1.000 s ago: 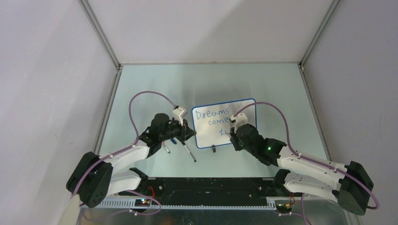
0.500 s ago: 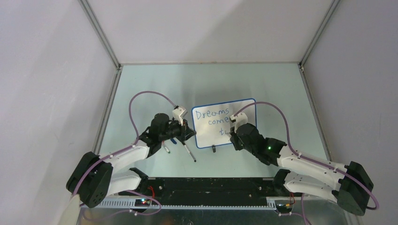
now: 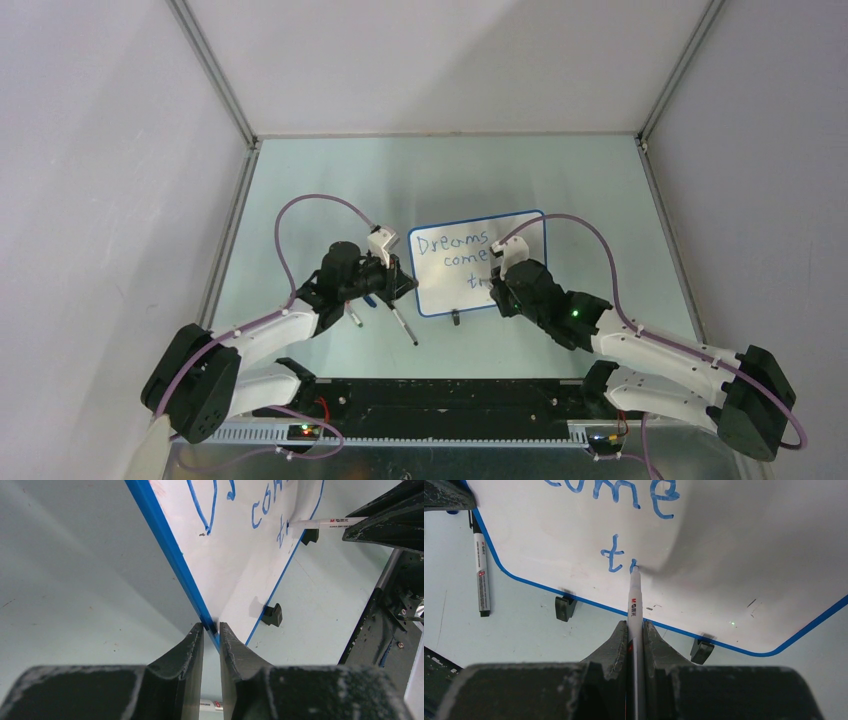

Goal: Write a sentence on the whiteboard
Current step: Write a sentence with the whiteboard marker.

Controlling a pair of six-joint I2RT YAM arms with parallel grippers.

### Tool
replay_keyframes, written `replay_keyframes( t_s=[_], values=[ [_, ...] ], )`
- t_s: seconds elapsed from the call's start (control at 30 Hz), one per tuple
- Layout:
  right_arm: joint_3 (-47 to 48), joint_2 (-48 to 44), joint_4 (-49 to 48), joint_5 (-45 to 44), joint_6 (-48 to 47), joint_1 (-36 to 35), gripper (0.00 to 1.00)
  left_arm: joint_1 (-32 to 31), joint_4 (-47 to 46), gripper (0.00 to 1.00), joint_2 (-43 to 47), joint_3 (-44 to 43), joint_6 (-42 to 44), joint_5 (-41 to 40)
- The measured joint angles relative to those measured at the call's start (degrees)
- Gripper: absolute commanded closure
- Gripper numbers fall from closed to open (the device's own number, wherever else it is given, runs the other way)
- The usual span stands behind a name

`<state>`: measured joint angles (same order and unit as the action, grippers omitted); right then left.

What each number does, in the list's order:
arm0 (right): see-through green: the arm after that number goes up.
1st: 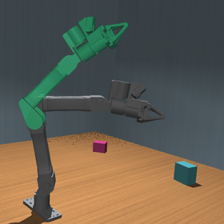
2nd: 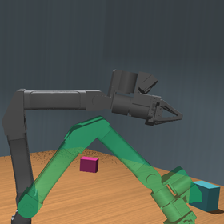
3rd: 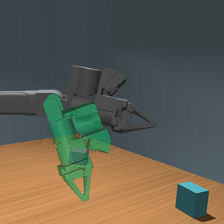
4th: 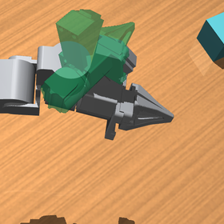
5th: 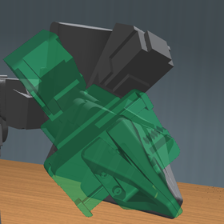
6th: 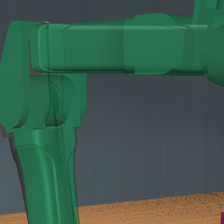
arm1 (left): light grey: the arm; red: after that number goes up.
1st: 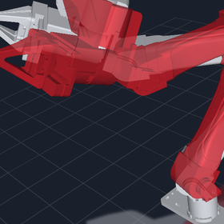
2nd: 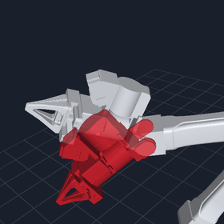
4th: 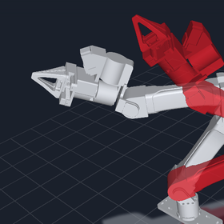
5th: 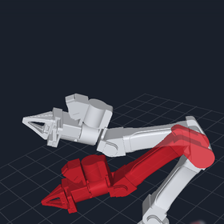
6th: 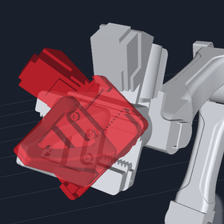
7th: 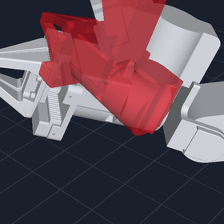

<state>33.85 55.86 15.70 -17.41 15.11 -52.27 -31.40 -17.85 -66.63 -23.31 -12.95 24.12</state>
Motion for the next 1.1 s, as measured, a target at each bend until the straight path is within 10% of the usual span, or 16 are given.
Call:
replay_keyframes(
  t_s=[1.1],
  values=[
    [0.6,-1.5,0.6,0.8,-0.1,2.2,1.0,0.0,0.0,0.77,0.0,0.0,0.0,0.0]
  ],
)
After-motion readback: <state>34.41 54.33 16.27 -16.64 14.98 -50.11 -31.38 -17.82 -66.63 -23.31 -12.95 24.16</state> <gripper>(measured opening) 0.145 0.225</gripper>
